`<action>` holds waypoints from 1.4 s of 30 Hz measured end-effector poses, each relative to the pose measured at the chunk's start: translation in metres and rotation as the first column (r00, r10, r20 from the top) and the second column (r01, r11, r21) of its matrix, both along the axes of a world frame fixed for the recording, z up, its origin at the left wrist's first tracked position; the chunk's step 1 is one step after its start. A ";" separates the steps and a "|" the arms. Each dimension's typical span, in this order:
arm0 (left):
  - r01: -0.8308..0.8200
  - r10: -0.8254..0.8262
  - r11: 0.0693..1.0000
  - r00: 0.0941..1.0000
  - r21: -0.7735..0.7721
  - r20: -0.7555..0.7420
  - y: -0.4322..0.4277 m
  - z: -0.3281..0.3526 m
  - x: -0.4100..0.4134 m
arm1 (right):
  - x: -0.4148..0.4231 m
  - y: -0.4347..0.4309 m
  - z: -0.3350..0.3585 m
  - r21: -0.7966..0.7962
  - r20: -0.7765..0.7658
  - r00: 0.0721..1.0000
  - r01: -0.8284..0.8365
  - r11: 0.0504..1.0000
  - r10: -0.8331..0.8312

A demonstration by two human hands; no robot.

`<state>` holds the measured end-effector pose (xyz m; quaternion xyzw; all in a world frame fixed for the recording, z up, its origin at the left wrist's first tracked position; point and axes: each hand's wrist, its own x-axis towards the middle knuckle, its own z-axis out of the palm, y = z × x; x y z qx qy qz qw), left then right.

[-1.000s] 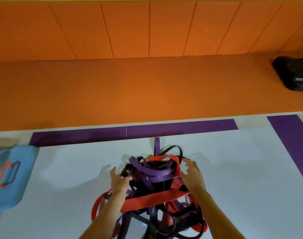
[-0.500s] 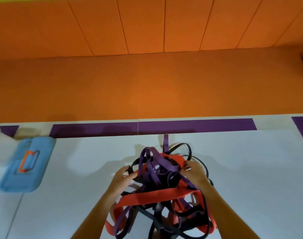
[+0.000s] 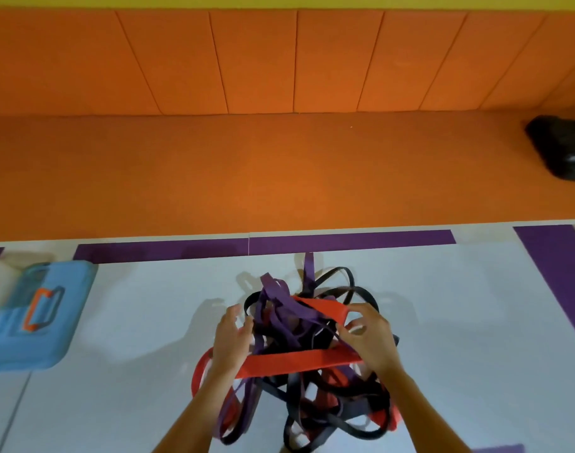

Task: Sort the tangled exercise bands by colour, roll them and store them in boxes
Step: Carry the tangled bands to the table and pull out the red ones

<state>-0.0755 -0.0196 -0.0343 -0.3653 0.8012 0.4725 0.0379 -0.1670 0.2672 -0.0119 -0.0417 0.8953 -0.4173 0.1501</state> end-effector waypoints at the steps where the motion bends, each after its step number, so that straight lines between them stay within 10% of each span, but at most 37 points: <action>1: 0.018 -0.017 0.998 1.000 0.067 -0.018 0.004 0.007 -0.008 | 0.004 -0.002 0.001 0.005 0.019 1.000 -0.005 1.000 0.005; 5: -0.070 0.047 0.835 0.997 0.545 0.056 0.028 0.025 -0.046 | 0.027 -0.007 -0.004 0.006 0.043 0.990 -0.133 0.991 0.133; 8: -0.185 0.179 0.785 0.981 0.591 0.070 0.038 0.025 -0.054 | 0.033 -0.005 -0.008 0.025 0.058 0.989 -0.139 0.990 0.138; 19: -0.064 0.135 0.959 0.959 0.275 -0.249 -0.010 0.043 -0.012 | -0.022 0.002 0.024 0.007 -0.166 0.979 0.120 0.993 -0.118; 27: 0.238 -0.213 0.953 0.966 0.187 -0.145 0.004 0.020 0.016 | -0.014 0.031 0.008 0.133 0.300 0.952 -0.105 0.986 0.061; 36: 0.774 -0.753 0.605 0.632 -0.185 0.181 0.042 0.005 0.027 | 0.067 0.096 -0.008 0.353 0.136 0.991 -0.038 0.935 -0.011; 42: 0.713 -0.708 0.684 0.700 -0.152 0.095 0.038 0.012 0.027 | 0.105 0.109 -0.024 0.628 0.013 0.942 0.254 0.736 -0.336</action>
